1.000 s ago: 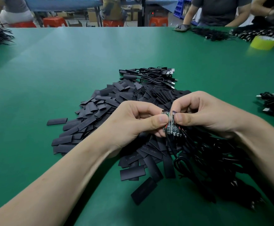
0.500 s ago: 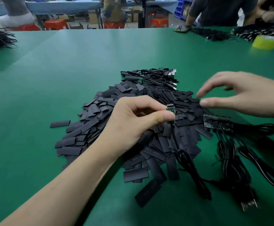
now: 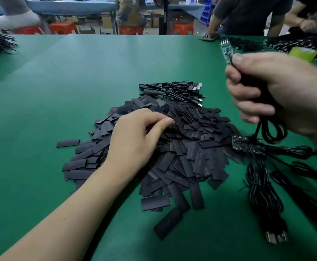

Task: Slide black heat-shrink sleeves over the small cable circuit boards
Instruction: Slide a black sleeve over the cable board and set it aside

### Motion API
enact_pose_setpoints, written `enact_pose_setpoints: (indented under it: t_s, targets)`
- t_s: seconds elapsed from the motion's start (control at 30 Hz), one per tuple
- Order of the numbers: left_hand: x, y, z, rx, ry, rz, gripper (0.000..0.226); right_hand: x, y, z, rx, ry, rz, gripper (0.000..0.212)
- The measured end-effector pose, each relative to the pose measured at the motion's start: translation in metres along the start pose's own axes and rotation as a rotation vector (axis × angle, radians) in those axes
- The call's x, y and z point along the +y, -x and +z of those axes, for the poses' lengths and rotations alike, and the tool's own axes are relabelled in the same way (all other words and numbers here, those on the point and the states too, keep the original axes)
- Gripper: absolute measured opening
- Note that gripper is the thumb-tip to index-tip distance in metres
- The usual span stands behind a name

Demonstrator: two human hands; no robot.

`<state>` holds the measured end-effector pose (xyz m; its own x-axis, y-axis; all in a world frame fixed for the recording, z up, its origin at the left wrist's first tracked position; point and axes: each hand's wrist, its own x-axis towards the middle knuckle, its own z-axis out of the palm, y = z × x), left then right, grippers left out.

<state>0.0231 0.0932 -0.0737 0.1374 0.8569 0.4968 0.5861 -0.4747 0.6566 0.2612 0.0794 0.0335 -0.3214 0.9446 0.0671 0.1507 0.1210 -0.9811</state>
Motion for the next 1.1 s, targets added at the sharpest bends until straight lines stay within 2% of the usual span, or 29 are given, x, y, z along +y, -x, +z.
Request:
enact_pose_setpoints:
  t_s: [0.07, 0.17, 0.23, 0.33, 0.47, 0.63, 0.8, 0.97, 1.1]
  targets:
    - [-0.001, 0.001, 0.001, -0.095, -0.147, 0.072, 0.018, -0.004, -0.005, -0.002, 0.099, 0.252, 0.003, 0.04]
    - [-0.002, 0.002, 0.001, -0.152, -0.278, 0.144, 0.021, 0.012, -0.012, 0.015, 0.159, 0.845, 0.003, 0.042]
    - [-0.002, 0.002, -0.001, -0.157, -0.315, 0.163, 0.026, 0.031, -0.012, 0.036, 0.156, 0.995, 0.002, 0.041]
    - [-0.001, 0.0, -0.001, -0.172, -0.37, 0.192, 0.025, 0.054, -0.01, 0.055, 0.191, 0.992, -0.014, 0.04]
    - [0.0, 0.0, -0.001, -0.159, -0.428, 0.219, 0.016, 0.07, -0.011, 0.06, 0.264, 1.009, -0.123, 0.039]
    - [-0.001, 0.002, 0.001, -0.11, -0.327, 0.107, 0.01, 0.075, -0.009, 0.055, 0.289, 0.982, -0.158, 0.03]
    - [-0.002, 0.003, 0.003, -0.072, -0.382, 0.136, 0.012, 0.08, -0.008, 0.053, 0.308, 0.952, -0.194, 0.018]
    - [-0.003, 0.002, 0.001, -0.122, -0.4, 0.149, 0.026, 0.083, -0.009, 0.053, 0.297, 0.97, -0.209, 0.016]
    - [-0.001, 0.002, 0.001, -0.118, -0.394, 0.149, 0.016, 0.085, -0.009, 0.053, 0.29, 0.981, -0.239, 0.018]
